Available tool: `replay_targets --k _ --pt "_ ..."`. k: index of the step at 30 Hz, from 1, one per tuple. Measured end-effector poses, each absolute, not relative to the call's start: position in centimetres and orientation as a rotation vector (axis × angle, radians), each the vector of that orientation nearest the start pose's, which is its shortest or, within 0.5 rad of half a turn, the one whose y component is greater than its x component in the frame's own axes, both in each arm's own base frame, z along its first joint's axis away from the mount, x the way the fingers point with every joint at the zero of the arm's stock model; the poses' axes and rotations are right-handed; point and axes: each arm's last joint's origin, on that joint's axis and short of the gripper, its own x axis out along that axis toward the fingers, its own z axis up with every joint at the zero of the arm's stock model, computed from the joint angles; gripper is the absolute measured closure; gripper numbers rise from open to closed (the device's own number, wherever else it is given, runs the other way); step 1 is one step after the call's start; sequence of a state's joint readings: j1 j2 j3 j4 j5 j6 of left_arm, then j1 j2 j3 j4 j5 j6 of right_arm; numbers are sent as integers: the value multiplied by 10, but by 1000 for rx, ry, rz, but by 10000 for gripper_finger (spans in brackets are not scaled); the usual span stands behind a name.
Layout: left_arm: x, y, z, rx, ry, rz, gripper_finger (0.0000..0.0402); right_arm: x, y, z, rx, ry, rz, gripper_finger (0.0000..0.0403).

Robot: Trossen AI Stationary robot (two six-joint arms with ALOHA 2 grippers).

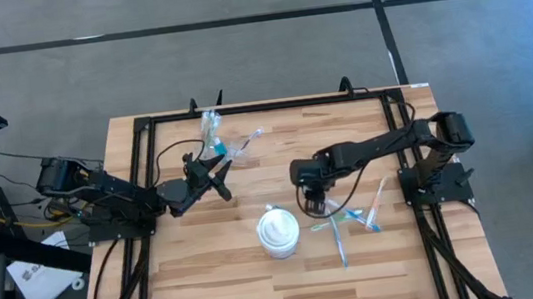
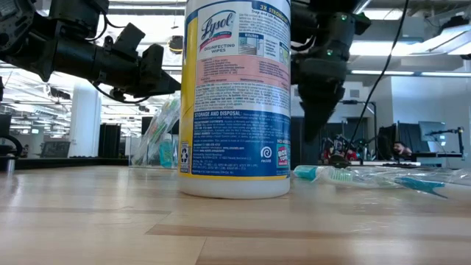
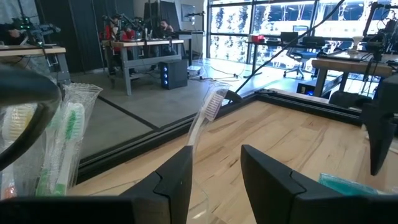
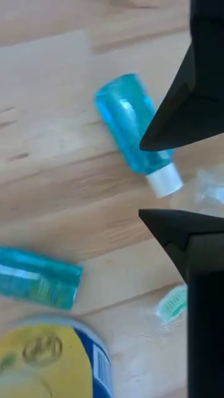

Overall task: Pick & Place toothbrushing station
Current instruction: Put the right blue mouthwash into the transparent organizer

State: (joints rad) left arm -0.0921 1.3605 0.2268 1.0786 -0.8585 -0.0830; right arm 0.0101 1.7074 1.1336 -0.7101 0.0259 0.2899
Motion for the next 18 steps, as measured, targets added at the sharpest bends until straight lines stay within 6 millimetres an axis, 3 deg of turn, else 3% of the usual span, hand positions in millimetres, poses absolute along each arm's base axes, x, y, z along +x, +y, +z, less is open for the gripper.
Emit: replay_targets --k 18 --pt "211 7 162 -63 -2 788 270 321 5 185 638 1238 -525 204"
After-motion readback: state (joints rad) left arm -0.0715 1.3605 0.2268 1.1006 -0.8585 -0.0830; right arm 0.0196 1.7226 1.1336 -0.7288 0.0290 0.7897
